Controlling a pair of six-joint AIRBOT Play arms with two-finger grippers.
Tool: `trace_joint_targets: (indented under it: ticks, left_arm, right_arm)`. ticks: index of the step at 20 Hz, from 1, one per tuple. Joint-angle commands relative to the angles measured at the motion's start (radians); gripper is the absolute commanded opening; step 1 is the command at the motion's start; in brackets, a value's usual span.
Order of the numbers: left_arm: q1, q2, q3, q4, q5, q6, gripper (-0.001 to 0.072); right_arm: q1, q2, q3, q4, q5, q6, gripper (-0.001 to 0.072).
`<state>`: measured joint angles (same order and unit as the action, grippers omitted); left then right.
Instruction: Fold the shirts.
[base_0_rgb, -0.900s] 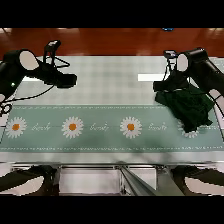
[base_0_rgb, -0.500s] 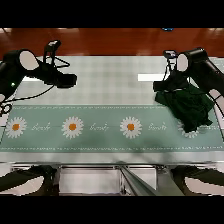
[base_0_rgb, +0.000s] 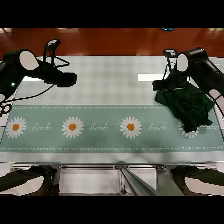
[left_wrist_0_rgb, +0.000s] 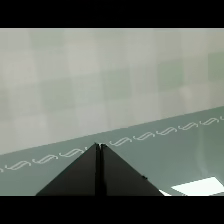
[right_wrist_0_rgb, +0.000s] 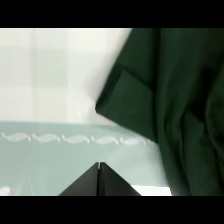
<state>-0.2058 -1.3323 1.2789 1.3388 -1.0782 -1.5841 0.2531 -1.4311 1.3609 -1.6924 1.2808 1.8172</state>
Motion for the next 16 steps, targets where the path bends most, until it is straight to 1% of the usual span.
trace_joint_targets:
  ticks: [1, 2, 3, 4, 5, 6, 7, 8, 9, 10, 11, 13, 15, 16]
  left_arm:
    - [0.002, -0.007, 0.000, 0.005, 0.142, 0.001, 0.0045]
    - [0.005, -0.011, 0.000, 0.026, 0.199, 0.000, 0.0239]
    - [0.008, -0.014, 0.001, 0.062, 0.240, -0.003, 0.0501]
    - [0.016, -0.013, 0.013, 0.113, 0.238, -0.003, 0.0511]
    - [0.034, -0.010, 0.039, 0.171, 0.186, -0.006, 0.0509]
    - [0.061, -0.009, 0.067, 0.209, 0.116, -0.037, 0.0509]
    - [0.100, -0.003, 0.080, 0.225, 0.046, -0.052, 0.0508]
    - [0.137, 0.008, 0.071, 0.224, 0.007, -0.053, 0.0508]
    - [0.170, 0.028, 0.041, 0.206, -0.016, -0.052, 0.0507]
    - [0.187, 0.064, -0.019, 0.180, -0.019, -0.033, 0.0507]
    - [0.186, 0.109, -0.101, 0.161, 0.001, -0.021, 0.0507]
    - [0.173, 0.206, -0.292, 0.100, 0.101, -0.022, 0.0507]
    - [0.168, 0.253, -0.424, 0.012, 0.181, -0.021, 0.0508]
    - [0.168, 0.254, -0.459, -0.021, 0.190, -0.015, 0.0507]
  right_arm:
    - [0.000, -0.001, 0.001, -0.029, -0.217, 0.001, 0.0026]
    - [-0.001, 0.000, 0.003, -0.077, -0.307, 0.010, 0.0090]
    - [-0.003, -0.001, 0.016, -0.146, -0.359, 0.019, 0.0306]
    - [-0.013, -0.001, 0.042, -0.236, -0.360, 0.043, 0.0412]
    - [-0.037, -0.001, 0.080, -0.333, -0.290, 0.063, 0.0412]
    - [-0.076, 0.000, 0.108, -0.398, -0.203, 0.075, 0.0412]
    - [-0.136, 0.010, 0.110, -0.411, -0.127, 0.071, 0.0412]
    - [-0.202, 0.023, 0.089, -0.380, -0.072, 0.056, 0.0411]
    - [-0.273, 0.041, 0.034, -0.323, -0.049, 0.027, 0.0411]
    - [-0.335, 0.061, -0.039, -0.258, -0.061, 0.008, 0.0411]
    - [-0.387, 0.084, -0.122, -0.188, -0.098, -0.023, 0.0411]
    - [-0.474, 0.103, -0.276, -0.049, -0.219, -0.075, 0.0411]
    - [-0.534, 0.059, -0.324, 0.066, -0.293, -0.098, 0.0411]
    - [-0.554, 0.027, -0.322, 0.122, -0.306, -0.121, 0.0411]
